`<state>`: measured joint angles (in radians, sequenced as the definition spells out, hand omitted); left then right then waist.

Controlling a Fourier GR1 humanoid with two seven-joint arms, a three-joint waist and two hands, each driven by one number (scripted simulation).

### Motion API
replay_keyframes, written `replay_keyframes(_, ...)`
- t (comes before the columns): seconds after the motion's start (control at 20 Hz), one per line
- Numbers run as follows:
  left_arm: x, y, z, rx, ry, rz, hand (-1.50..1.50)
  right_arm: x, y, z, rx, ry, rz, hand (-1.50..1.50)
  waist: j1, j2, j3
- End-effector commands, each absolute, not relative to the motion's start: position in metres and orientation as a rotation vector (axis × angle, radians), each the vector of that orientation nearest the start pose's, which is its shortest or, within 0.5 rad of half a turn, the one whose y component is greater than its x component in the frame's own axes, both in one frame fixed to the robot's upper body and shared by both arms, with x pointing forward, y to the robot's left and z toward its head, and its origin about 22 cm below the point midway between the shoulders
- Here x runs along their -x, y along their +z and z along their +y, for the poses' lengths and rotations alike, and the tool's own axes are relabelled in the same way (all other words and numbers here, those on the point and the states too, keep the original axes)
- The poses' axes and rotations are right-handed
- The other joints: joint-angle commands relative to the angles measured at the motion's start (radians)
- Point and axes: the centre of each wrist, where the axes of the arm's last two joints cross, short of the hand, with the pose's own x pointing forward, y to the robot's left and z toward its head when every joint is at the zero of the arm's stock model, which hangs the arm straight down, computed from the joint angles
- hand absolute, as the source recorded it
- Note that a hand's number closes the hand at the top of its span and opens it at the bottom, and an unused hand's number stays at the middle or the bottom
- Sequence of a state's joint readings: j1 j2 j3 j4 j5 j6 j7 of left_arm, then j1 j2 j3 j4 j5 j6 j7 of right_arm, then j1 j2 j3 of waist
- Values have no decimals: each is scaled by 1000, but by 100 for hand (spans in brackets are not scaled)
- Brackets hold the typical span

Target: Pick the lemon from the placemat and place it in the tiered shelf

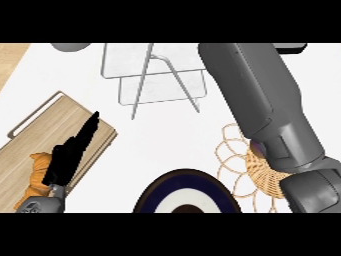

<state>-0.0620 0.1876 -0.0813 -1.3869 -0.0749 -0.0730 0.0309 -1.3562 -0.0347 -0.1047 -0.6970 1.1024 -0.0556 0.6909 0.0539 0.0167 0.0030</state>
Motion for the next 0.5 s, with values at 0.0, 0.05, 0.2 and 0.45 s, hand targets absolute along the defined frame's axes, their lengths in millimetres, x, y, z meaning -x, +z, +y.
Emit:
replay_keyframes(0.0, -251, -35, 248, -86, -330, -1339, 0, -454, 232, -50, 1073, 724, -1329, 150, 7, 7, -5)
replay_keyframes(0.05, -247, -32, 267, -70, -330, -1338, 0, -455, 221, -49, 1053, 746, -1307, 150, 4, 4, -4)
replay_keyframes(0.2, -252, -32, 242, -54, -360, -1354, 0, -457, 226, -68, 717, 408, -1385, 150, 35, 18, -1)
replay_keyframes(0.45, -257, -30, 238, -59, -362, -1371, 0, -464, 214, -87, 423, 153, -1387, -150, 46, 17, -2)
